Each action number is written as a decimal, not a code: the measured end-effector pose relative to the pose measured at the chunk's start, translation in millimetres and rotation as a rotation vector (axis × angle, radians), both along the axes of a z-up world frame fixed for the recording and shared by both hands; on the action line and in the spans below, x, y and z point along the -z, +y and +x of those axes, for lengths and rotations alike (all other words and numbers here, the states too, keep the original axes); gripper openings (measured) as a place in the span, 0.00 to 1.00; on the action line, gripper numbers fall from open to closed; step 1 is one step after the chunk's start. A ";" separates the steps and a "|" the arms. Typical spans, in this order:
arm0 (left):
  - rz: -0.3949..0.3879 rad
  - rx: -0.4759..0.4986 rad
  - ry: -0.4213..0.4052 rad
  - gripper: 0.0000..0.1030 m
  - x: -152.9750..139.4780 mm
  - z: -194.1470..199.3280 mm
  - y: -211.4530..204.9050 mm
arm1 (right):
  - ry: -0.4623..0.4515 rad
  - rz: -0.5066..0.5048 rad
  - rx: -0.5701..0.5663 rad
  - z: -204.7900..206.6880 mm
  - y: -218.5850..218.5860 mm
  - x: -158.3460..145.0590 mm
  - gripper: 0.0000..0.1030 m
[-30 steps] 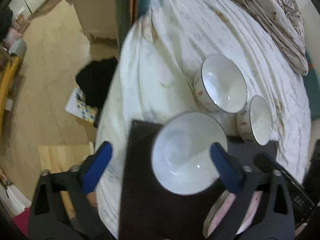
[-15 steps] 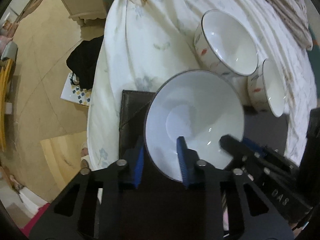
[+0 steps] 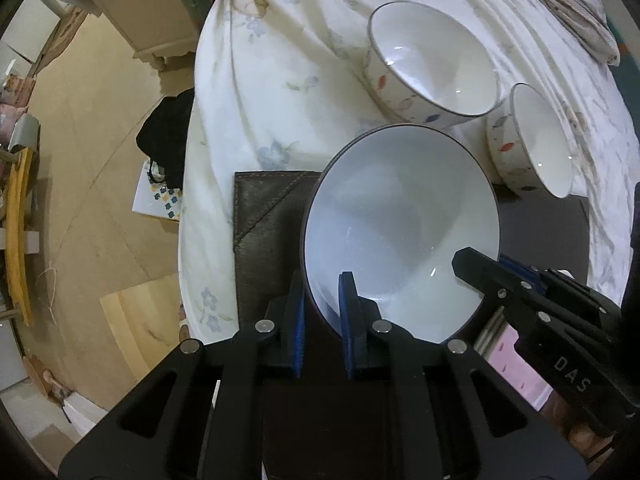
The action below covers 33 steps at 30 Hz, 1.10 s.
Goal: Organize plates and bowls
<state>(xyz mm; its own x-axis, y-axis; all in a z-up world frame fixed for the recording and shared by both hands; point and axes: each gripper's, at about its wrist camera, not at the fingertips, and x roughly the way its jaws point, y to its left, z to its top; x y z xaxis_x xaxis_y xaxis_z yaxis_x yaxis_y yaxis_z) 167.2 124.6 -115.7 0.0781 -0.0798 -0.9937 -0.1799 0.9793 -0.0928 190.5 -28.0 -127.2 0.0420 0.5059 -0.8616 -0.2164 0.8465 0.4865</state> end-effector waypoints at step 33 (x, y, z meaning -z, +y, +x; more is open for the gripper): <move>-0.063 0.220 -0.210 0.13 -71.7 -63.9 -120.2 | -0.162 -0.023 0.114 -64.5 -118.2 -92.5 0.12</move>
